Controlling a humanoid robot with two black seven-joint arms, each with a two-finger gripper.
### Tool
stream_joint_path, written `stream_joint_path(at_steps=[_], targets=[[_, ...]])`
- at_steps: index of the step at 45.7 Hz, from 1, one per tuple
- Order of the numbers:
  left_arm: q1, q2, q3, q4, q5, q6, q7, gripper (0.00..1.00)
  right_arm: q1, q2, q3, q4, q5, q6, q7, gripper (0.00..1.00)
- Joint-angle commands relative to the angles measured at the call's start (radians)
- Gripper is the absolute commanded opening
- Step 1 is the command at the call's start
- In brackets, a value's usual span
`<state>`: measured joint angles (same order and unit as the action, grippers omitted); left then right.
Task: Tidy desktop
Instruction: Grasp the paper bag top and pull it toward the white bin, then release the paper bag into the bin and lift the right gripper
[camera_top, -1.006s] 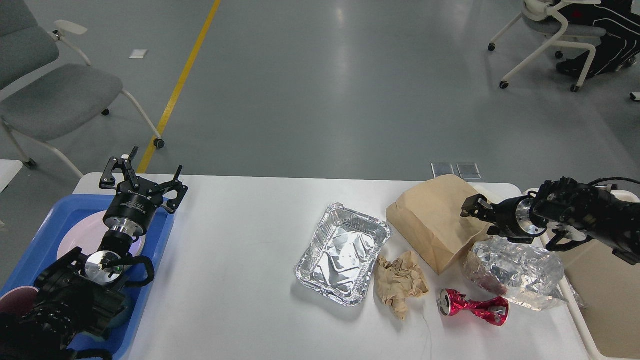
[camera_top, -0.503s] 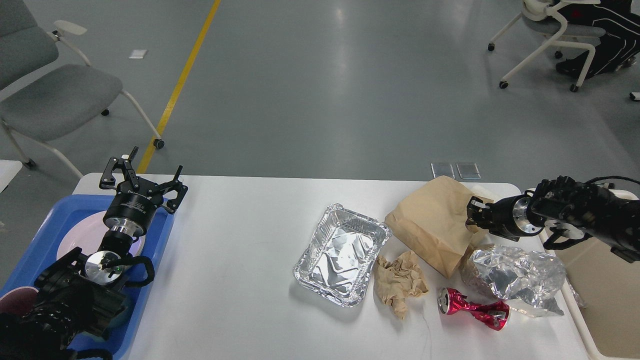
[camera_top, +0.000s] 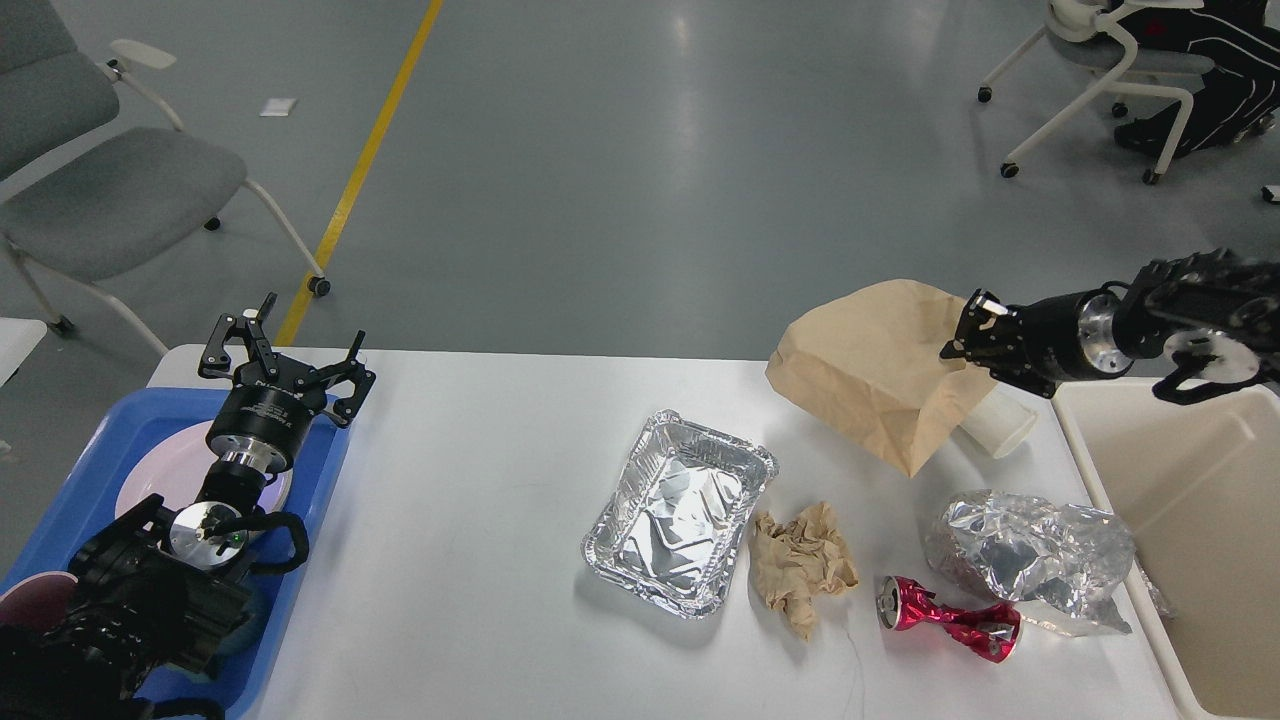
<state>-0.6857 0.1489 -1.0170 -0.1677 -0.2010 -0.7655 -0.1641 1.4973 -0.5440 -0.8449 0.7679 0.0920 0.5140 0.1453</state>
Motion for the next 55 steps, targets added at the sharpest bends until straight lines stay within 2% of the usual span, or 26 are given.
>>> stream_joint_path(at_steps=[1, 12, 16, 21, 34, 42, 50, 51, 52, 55], targets=[[0.000, 0.000, 0.000, 0.000, 0.000, 0.000, 0.000, 0.96, 0.098, -0.068, 0.004, 0.004, 0.000, 0.031, 0.000, 0.00], [0.000, 0.000, 0.000, -0.001, 0.000, 0.000, 0.000, 0.96, 0.283, -0.201, 0.018, -0.018, 0.003, 0.035, 0.000, 0.00], [0.000, 0.000, 0.000, -0.001, 0.000, -0.002, 0.000, 0.96, 0.296, -0.224, 0.018, -0.048, 0.002, 0.024, 0.000, 0.00], [0.000, 0.000, 0.000, 0.000, 0.000, -0.002, 0.000, 0.96, 0.267, -0.244, 0.004, -0.078, 0.003, -0.044, 0.000, 0.00], [0.000, 0.000, 0.000, -0.001, 0.000, -0.002, 0.000, 0.96, 0.003, -0.410, 0.030, -0.079, 0.003, -0.183, 0.000, 0.00], [0.000, 0.000, 0.000, 0.001, 0.000, -0.002, 0.000, 0.96, -0.245, -0.407, 0.078, -0.082, 0.014, -0.325, 0.000, 0.00], [0.000, 0.000, 0.000, -0.001, 0.000, -0.002, 0.000, 0.96, -0.425, -0.367, 0.098, -0.102, 0.014, -0.354, 0.000, 0.00], [0.000, 0.000, 0.000, 0.000, 0.000, -0.002, 0.000, 0.96, -0.437, -0.358, 0.099, -0.111, 0.014, -0.358, 0.000, 0.05], [0.002, 0.000, 0.000, -0.001, 0.000, -0.002, 0.000, 0.96, -0.448, -0.349, 0.102, -0.124, 0.014, -0.361, 0.000, 0.24], [0.002, 0.000, 0.000, -0.001, 0.000, -0.002, 0.000, 0.96, -0.472, -0.330, 0.122, -0.166, 0.018, -0.382, 0.002, 0.90]])
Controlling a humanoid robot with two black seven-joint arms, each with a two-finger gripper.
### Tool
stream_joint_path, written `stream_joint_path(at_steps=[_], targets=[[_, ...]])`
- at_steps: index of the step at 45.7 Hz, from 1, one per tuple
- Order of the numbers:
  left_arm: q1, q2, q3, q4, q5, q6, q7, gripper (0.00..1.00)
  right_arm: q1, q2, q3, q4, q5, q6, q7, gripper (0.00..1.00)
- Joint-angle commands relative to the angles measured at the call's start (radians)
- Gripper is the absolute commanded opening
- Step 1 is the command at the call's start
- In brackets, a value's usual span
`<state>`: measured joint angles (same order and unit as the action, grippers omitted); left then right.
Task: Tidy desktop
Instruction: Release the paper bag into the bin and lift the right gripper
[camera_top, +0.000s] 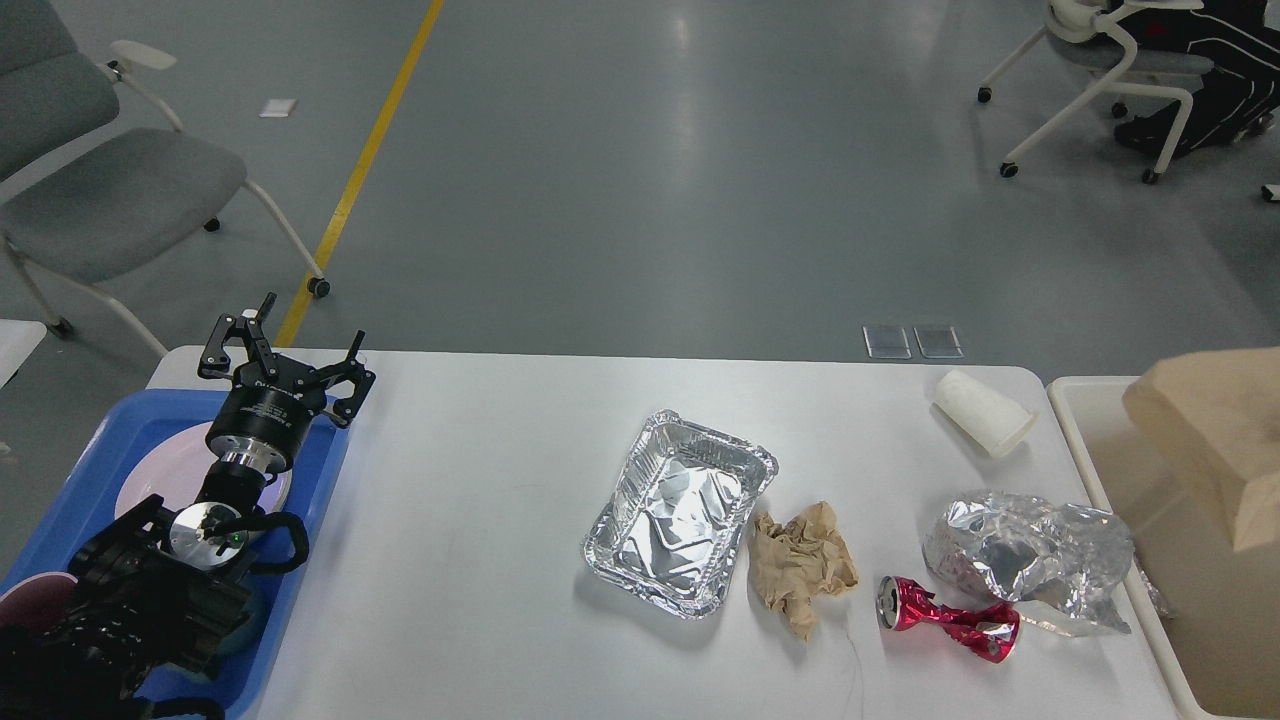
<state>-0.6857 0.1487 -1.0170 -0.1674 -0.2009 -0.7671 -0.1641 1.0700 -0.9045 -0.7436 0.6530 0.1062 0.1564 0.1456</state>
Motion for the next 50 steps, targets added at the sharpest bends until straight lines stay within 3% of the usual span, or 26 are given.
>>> stream_joint_path(at_steps=[1, 19, 29, 41, 50], targets=[[0.000, 0.000, 0.000, -0.001, 0.000, 0.000, 0.000, 0.96, -0.057, 0.038, 0.038, -0.068, 0.009, -0.044, 0.000, 1.00], [0.000, 0.000, 0.000, 0.000, 0.000, 0.000, 0.000, 0.96, -0.139, 0.110, 0.053, -0.087, 0.007, -0.066, 0.000, 1.00], [0.000, 0.000, 0.000, 0.000, 0.000, 0.000, 0.000, 0.96, -0.013, 0.171, 0.014, -0.090, 0.007, -0.043, 0.000, 1.00], [0.000, 0.000, 0.000, -0.001, 0.000, 0.000, 0.000, 0.96, 0.257, 0.410, -0.359, -0.084, 0.010, 0.095, 0.000, 1.00], [0.000, 0.000, 0.000, -0.001, 0.000, 0.000, 0.000, 0.96, 0.427, 0.538, -0.433, -0.055, 0.015, 0.385, 0.002, 1.00]])
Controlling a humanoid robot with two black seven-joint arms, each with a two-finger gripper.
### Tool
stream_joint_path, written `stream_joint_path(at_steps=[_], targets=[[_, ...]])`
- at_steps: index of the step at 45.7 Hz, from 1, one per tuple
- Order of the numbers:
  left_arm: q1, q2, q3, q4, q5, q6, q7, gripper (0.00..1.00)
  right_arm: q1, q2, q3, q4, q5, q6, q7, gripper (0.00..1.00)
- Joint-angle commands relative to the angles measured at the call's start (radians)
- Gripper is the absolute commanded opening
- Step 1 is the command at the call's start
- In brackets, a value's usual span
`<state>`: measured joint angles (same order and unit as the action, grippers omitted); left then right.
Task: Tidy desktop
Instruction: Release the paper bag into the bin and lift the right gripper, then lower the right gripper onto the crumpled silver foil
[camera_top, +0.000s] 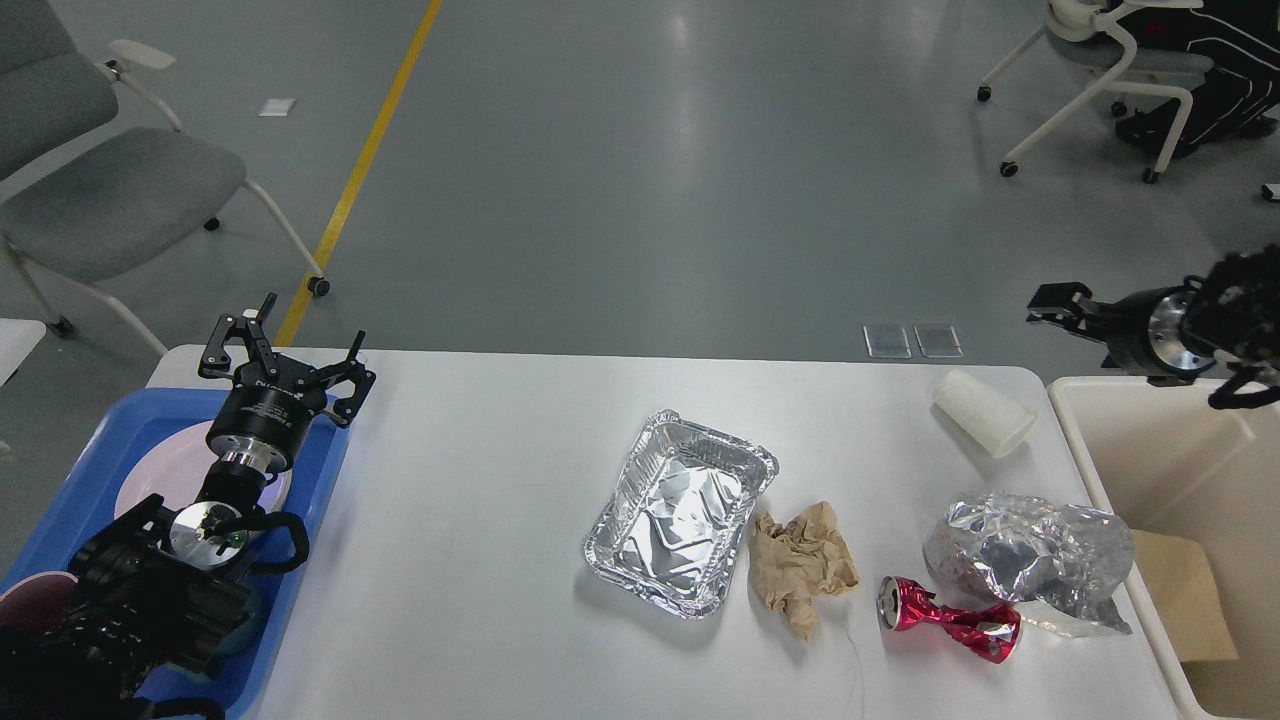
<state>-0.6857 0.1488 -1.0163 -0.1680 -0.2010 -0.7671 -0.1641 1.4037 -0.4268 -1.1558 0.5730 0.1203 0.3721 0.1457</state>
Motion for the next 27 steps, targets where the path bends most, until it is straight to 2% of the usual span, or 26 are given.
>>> stream_joint_path(at_steps=[1, 2, 6, 14, 20, 27], targets=[[0.000, 0.000, -0.001, -0.001, 0.000, 0.000, 0.000, 0.96, 0.115, 0.065, -0.018, 0.042, 0.002, 0.203, 0.002, 1.00], [0.000, 0.000, -0.001, -0.001, 0.000, 0.000, 0.000, 0.96, 0.174, 0.075, -0.013, 0.095, 0.002, 0.267, 0.002, 1.00], [0.000, 0.000, 0.001, 0.001, 0.000, 0.000, 0.000, 0.96, 0.259, 0.092, -0.015, 0.200, 0.002, 0.324, 0.002, 1.00], [0.000, 0.000, -0.001, -0.001, 0.000, 0.000, 0.000, 0.96, 0.434, 0.108, -0.027, 0.386, 0.002, 0.349, 0.002, 1.00], [0.000, 0.000, -0.001, 0.001, 0.000, 0.000, 0.000, 0.96, 0.566, 0.144, -0.073, 0.478, 0.001, 0.419, 0.002, 1.00], [0.000, 0.000, -0.001, -0.001, 0.000, 0.000, 0.000, 0.96, 0.687, 0.267, -0.192, 0.539, 0.001, 0.504, 0.002, 1.00]])
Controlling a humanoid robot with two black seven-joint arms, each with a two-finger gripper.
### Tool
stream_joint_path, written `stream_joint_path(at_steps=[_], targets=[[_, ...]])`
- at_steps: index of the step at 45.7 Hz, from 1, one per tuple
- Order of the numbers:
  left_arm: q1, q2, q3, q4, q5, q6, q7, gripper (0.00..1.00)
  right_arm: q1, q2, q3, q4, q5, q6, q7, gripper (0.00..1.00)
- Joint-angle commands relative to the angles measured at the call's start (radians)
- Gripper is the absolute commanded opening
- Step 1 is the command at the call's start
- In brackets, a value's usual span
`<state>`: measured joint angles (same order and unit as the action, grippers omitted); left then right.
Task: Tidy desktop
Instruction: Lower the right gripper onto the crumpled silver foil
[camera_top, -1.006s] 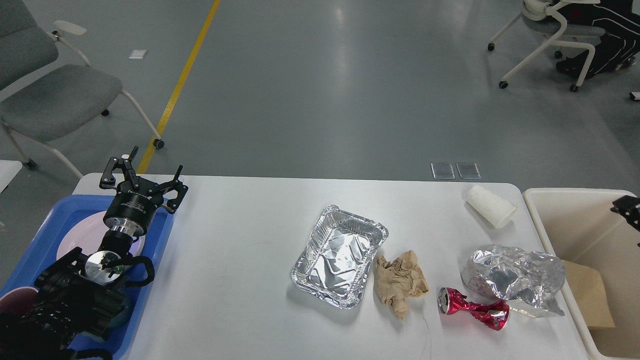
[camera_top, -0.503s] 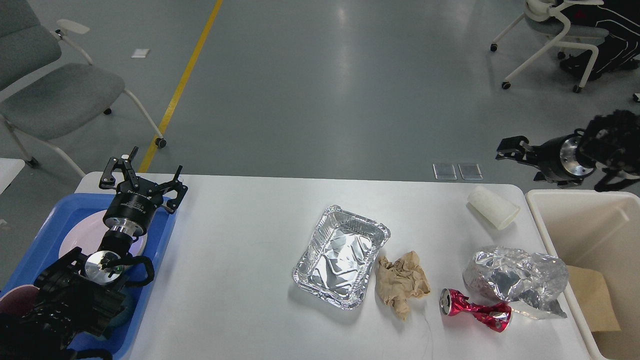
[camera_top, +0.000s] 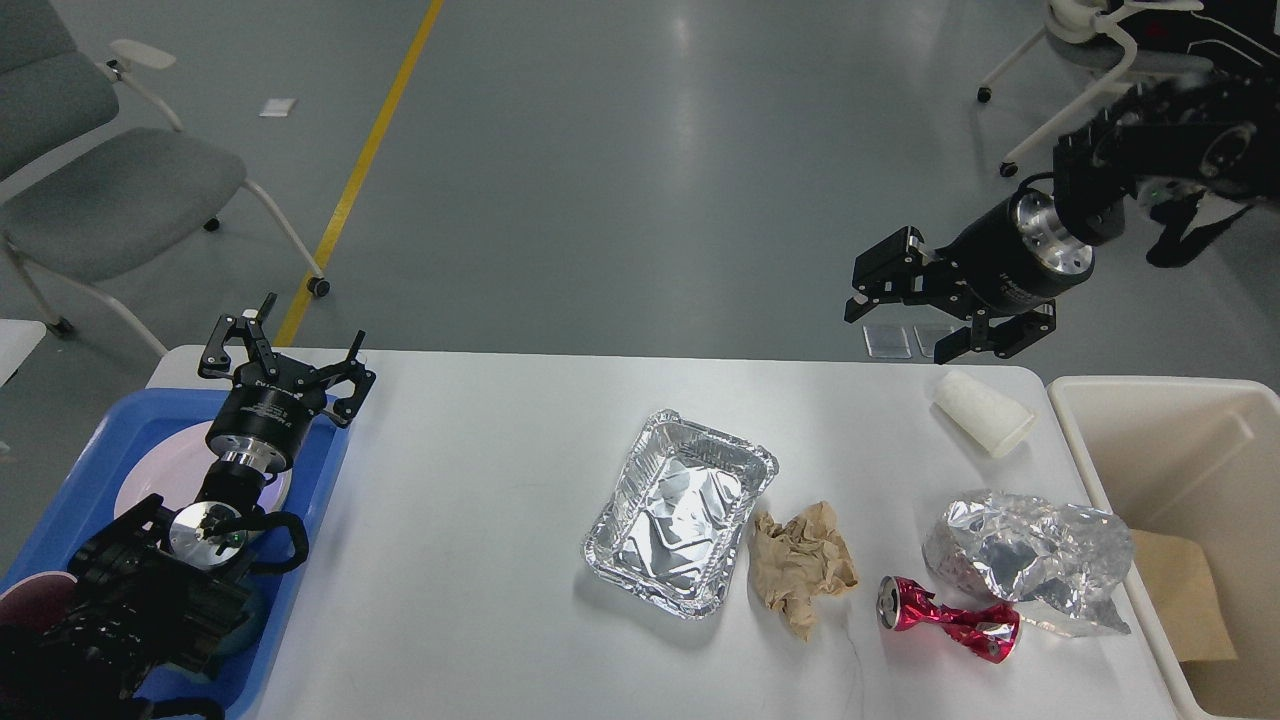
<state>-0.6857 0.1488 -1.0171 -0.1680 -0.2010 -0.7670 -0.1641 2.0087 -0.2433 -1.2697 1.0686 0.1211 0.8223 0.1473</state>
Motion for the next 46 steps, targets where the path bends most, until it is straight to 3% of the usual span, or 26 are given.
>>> stream_joint_path(at_steps=[1, 10, 16, 24, 33, 38, 46], targets=[[0.000, 0.000, 0.000, -0.001, 0.000, 0.000, 0.000, 0.96, 0.097, 0.102, -0.094, 0.054, 0.000, 0.063, 0.000, 1.00], [0.001, 0.000, 0.002, 0.001, 0.000, 0.000, 0.000, 0.96, 0.163, 0.236, -0.148, 0.111, -0.006, 0.124, 0.000, 1.00], [0.000, 0.000, 0.002, 0.001, 0.000, 0.000, 0.000, 0.96, 0.092, 0.226, -0.140, 0.083, -0.014, 0.100, 0.000, 1.00], [0.000, 0.000, 0.002, 0.001, 0.000, 0.000, 0.000, 0.96, -0.160, 0.147, -0.137, -0.059, -0.015, 0.069, -0.002, 1.00], [0.000, 0.000, 0.000, 0.001, 0.000, 0.000, 0.000, 0.96, -0.433, 0.111, -0.131, -0.193, -0.014, -0.031, -0.002, 1.00], [0.000, 0.000, 0.000, -0.001, 0.000, 0.000, 0.000, 0.96, -0.545, 0.098, -0.096, -0.226, -0.014, -0.161, -0.002, 1.00], [0.000, 0.000, 0.000, -0.001, 0.000, 0.000, 0.000, 0.96, -0.610, 0.093, -0.085, -0.233, -0.014, -0.281, -0.003, 1.00]])
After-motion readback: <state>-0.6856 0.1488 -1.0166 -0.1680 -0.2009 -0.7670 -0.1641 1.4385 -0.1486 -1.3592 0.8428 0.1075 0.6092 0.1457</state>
